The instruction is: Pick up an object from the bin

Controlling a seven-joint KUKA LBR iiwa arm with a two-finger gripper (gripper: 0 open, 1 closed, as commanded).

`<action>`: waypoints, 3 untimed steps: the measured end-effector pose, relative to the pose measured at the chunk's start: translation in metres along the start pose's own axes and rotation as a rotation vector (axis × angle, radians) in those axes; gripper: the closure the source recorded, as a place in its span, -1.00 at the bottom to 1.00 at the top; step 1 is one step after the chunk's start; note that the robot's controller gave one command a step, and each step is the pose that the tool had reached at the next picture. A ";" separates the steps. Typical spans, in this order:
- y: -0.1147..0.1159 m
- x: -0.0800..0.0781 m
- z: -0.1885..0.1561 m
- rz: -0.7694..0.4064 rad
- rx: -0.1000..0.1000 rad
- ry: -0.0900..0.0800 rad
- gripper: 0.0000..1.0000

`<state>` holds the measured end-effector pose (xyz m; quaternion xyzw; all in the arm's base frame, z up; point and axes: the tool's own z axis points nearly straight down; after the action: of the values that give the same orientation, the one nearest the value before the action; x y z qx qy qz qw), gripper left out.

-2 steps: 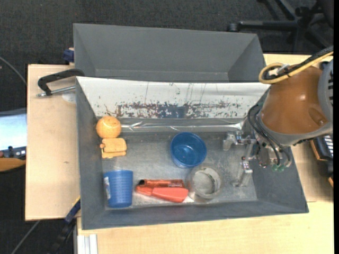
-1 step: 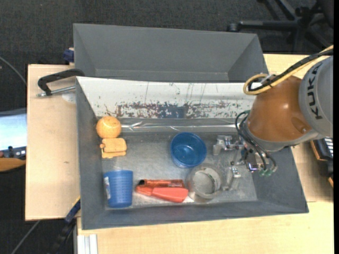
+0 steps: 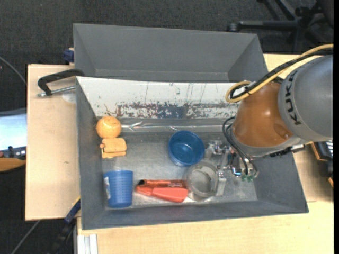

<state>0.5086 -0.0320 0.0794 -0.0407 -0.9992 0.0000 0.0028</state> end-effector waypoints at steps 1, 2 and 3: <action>0.009 -0.005 0.007 -0.106 -0.002 -0.024 1.00; 0.009 -0.005 0.007 -0.106 -0.002 -0.024 1.00; 0.013 0.001 -0.039 -0.103 -0.002 -0.018 1.00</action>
Offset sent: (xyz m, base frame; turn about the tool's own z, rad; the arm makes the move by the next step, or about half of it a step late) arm 0.0000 0.0000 0.0000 0.0000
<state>0.5089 -0.0191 0.1180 0.0108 -0.9999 -0.0008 -0.0062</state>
